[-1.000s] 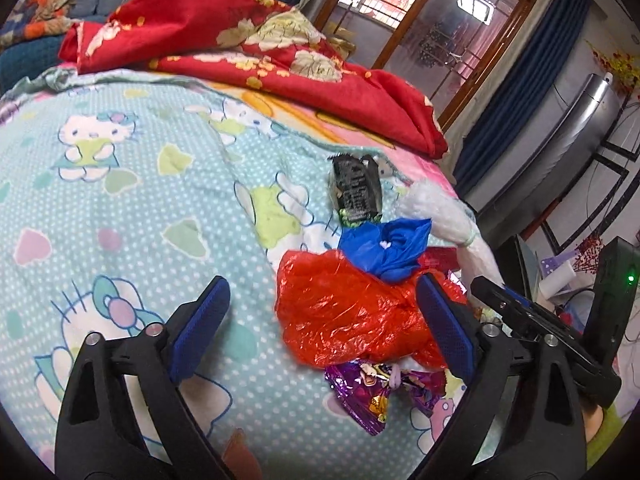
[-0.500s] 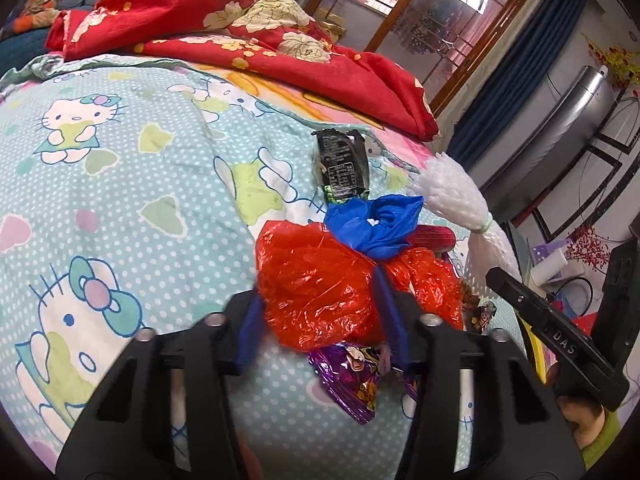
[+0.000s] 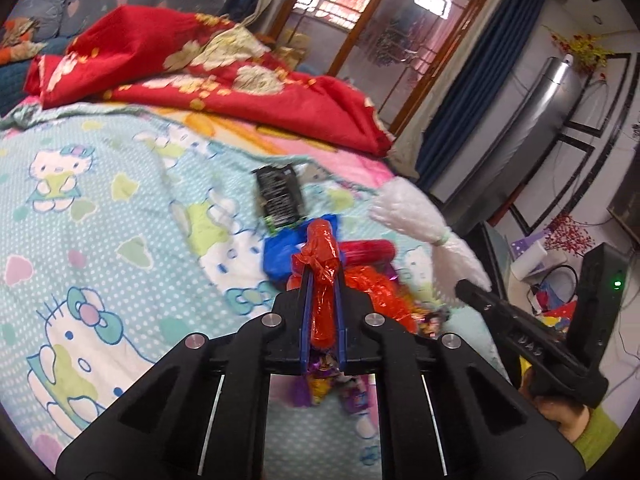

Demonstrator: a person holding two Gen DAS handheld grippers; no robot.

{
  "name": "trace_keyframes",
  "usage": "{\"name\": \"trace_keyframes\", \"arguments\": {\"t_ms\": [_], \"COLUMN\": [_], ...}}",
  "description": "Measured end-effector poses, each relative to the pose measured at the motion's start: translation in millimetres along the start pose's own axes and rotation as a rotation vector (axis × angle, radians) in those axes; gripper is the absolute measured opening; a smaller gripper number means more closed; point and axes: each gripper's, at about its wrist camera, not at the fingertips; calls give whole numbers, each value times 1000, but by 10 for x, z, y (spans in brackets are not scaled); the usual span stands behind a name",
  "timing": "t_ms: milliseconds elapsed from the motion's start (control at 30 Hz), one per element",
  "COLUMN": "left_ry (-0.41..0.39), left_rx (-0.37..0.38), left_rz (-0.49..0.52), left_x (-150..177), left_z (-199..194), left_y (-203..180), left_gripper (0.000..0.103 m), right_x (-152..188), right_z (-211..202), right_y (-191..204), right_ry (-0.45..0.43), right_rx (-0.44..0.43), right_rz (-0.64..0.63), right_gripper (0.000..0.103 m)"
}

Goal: Collect trash
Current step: 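Grasp the red plastic bag with the left gripper while the right grasps a brown candy-bar wrapper, then carry the red bag and brown wrapper in both grippers over the yellow bin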

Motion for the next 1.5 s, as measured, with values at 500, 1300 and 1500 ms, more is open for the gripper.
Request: {"name": "trace_keyframes", "arguments": {"t_ms": [500, 1300, 1500], "left_ry": [-70, -69, -51], "left_rx": [101, 241, 265], "left_rz": [68, 204, 244], "left_x": [-72, 16, 77], "left_z": [-341, -404, -350], "left_y": [-410, -1154, -1347], "left_gripper": [4, 4, 4], "right_x": [16, 104, 144], "right_z": [-305, -939, -1076], "right_y": [-120, -657, -831], "right_ry": [-58, -146, -165], "right_rx": [8, 111, 150], "right_rz": [41, 124, 152], "right_gripper": [17, 17, 17]}}
Point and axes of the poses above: each gripper's, at about its wrist camera, not at the fingertips, and z roughly the way its jaws point, y to its left, x to its underside, and after that the axes turned 12 degrees about -x, right-handed
